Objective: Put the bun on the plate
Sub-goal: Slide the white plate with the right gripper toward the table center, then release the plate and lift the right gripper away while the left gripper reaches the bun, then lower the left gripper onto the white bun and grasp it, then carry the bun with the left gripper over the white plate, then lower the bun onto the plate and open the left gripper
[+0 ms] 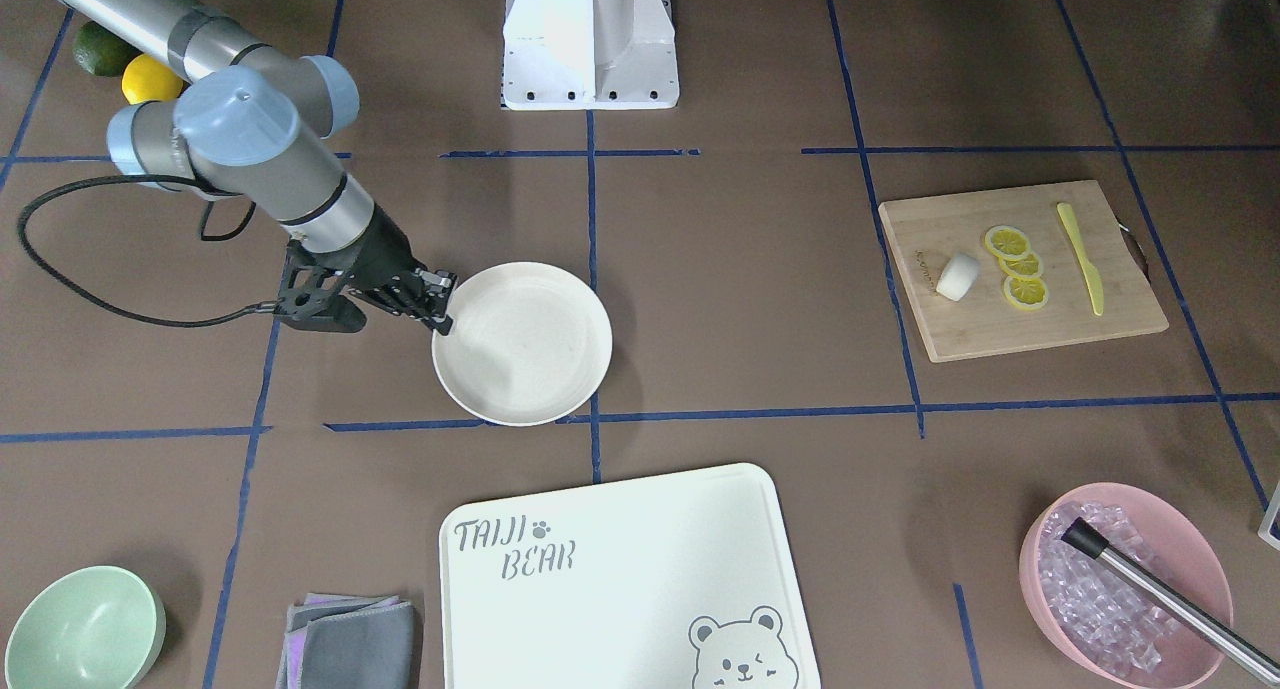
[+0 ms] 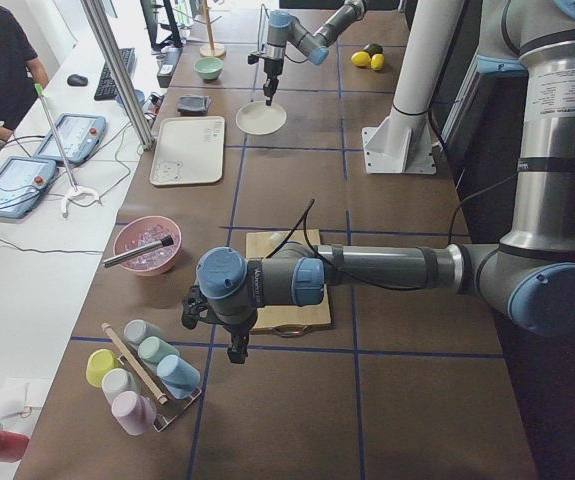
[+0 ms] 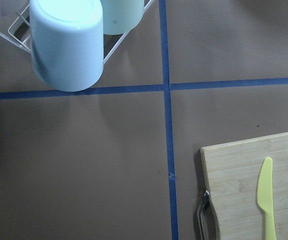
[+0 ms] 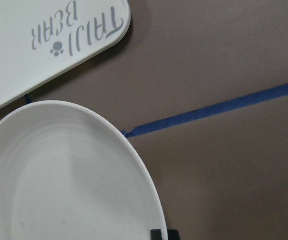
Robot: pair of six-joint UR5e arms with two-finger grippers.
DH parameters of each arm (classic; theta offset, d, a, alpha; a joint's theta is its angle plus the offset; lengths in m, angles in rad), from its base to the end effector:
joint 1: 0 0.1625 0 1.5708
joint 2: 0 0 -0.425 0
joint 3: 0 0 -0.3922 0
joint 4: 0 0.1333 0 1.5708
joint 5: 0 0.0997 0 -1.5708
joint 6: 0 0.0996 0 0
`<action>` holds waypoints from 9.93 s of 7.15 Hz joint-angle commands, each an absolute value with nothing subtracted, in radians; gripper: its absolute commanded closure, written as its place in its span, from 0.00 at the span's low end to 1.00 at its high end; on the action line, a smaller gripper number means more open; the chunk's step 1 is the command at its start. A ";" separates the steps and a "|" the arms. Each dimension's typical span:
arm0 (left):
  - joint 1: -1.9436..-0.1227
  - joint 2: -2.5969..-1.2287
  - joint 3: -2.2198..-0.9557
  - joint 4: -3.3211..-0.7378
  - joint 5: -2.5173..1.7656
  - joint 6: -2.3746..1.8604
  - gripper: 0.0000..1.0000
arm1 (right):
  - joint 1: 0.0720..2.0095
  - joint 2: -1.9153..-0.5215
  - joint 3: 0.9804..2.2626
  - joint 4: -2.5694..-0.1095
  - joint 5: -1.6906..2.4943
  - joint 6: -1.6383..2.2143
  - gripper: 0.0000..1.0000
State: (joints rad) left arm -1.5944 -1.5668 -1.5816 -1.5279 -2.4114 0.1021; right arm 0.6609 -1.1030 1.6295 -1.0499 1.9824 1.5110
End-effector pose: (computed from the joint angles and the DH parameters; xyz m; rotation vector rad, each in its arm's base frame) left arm -0.0706 -0.4862 0.6548 0.0189 0.8411 0.0586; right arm -0.4634 -0.4787 0.3040 0.0148 -1.1003 0.3242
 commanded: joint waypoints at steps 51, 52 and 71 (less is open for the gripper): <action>-0.727 -2.047 -1.882 -1.452 -1.980 -1.248 0.72 | 1.141 -1.370 1.894 -1.678 2.146 0.462 0.00; -0.631 -2.110 -1.861 -1.441 -1.927 -1.352 0.72 | 1.173 -1.403 1.894 -1.677 2.149 0.406 0.00; -0.538 -2.539 -1.411 -1.461 -1.792 -1.375 0.00 | 1.557 -1.554 1.664 -1.672 2.344 -0.172 0.00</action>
State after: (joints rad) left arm -0.4834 -2.5442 -1.3471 -1.5490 -1.7208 -1.4430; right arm 1.5570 -1.5523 1.6644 -1.6733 2.3452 -0.1696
